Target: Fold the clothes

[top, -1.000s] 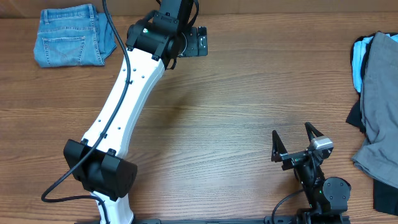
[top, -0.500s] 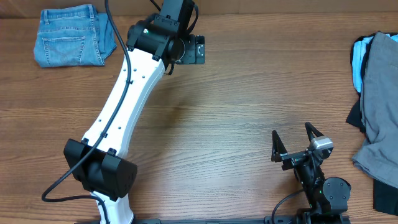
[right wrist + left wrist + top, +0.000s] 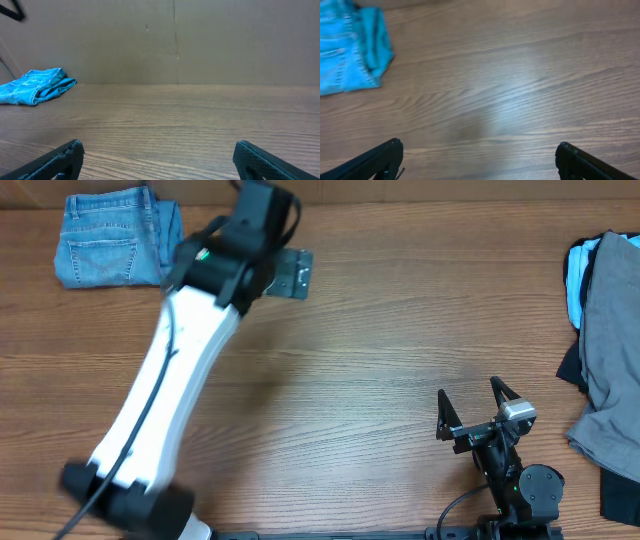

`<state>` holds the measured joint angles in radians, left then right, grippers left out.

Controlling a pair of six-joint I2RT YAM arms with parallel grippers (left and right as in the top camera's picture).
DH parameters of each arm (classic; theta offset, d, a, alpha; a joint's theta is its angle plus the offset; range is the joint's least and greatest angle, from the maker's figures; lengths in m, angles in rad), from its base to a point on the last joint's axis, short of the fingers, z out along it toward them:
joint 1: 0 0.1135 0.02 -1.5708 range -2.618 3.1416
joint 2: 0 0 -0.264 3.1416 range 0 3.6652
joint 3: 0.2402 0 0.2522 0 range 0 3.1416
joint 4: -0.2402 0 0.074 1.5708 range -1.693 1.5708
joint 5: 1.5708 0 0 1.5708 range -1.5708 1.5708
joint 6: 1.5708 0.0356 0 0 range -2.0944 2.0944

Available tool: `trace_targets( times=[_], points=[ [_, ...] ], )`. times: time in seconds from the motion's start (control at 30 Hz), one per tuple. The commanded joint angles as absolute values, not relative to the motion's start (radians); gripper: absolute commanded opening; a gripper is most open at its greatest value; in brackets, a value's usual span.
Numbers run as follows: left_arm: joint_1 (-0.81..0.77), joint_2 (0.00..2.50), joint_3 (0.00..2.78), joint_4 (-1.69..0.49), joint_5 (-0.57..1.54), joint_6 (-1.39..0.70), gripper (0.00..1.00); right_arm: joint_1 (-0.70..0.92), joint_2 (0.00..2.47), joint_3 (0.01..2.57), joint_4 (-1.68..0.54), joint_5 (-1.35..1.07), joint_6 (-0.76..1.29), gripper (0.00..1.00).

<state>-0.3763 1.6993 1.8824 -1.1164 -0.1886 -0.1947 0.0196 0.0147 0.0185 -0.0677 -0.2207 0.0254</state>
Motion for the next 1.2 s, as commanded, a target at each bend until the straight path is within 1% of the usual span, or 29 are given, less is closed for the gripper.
trace_targets(
  times=[0.0, 0.1, 0.3, 0.43, 0.53, 0.7, 0.97, 1.17],
  points=[
    [-0.329, 1.549, 1.698, -1.037, -0.218, -0.188, 1.00, 0.019, 0.003, 0.008, -0.062, -0.214, 0.018, 1.00],
    [-0.304, 1.423, 1.495, -0.882, -0.217, -0.191, 1.00, 0.019, 0.003, 0.008, -0.062, -0.214, 0.018, 1.00],
    [-0.250, 1.113, 1.040, -0.479, -0.204, -0.191, 1.00, 0.019, 0.003, 0.008, -0.062, -0.214, 0.018, 1.00],
    [-0.191, 0.908, 0.770, -0.239, -0.142, -0.191, 1.00, 0.019, 0.003, 0.008, -0.062, -0.214, 0.018, 1.00],
    [-0.141, 0.747, 0.598, -0.109, -0.110, -0.191, 1.00, 0.019, 0.003, 0.008, -0.062, -0.214, 0.018, 1.00],
    [-0.089, 0.518, 0.385, 0.006, -0.100, -0.210, 1.00, 0.019, 0.003, 0.008, -0.062, -0.214, 0.018, 1.00],
    [-0.078, 0.308, 0.157, 0.182, -0.104, -0.210, 1.00, 0.019, 0.003, 0.008, -0.062, -0.214, 0.018, 1.00],
    [-0.026, 0.155, 0.062, 0.214, -0.075, -0.214, 1.00, 0.019, 0.003, 0.008, -0.062, -0.214, 0.018, 1.00]
  ],
)
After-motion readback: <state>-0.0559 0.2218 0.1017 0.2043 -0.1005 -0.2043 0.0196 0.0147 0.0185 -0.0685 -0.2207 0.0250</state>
